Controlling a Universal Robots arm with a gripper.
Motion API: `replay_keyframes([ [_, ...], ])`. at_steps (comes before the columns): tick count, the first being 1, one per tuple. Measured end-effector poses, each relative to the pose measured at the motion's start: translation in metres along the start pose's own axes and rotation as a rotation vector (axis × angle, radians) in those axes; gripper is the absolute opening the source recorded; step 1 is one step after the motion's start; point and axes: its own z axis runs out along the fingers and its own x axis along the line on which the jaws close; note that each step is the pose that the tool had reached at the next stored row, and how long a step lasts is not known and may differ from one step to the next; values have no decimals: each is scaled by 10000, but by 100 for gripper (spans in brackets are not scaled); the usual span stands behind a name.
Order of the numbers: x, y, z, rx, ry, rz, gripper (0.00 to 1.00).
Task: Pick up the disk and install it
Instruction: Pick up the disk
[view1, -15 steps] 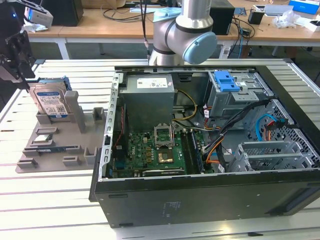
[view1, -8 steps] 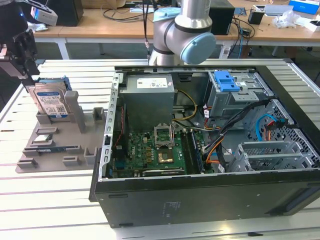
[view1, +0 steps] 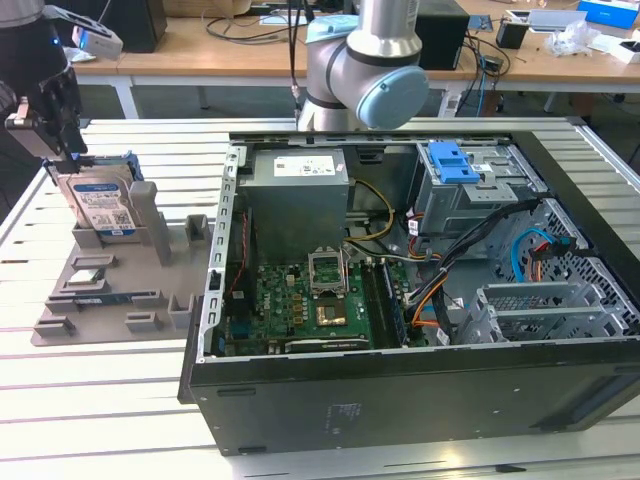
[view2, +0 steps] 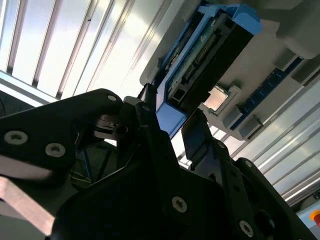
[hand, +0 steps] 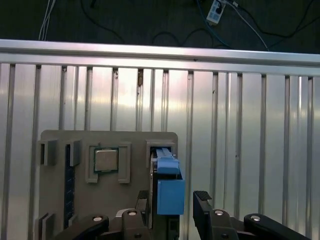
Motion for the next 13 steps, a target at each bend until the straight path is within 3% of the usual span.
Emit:
replay_keyframes([
  [13, 6, 5, 247, -1, 27, 1, 48],
])
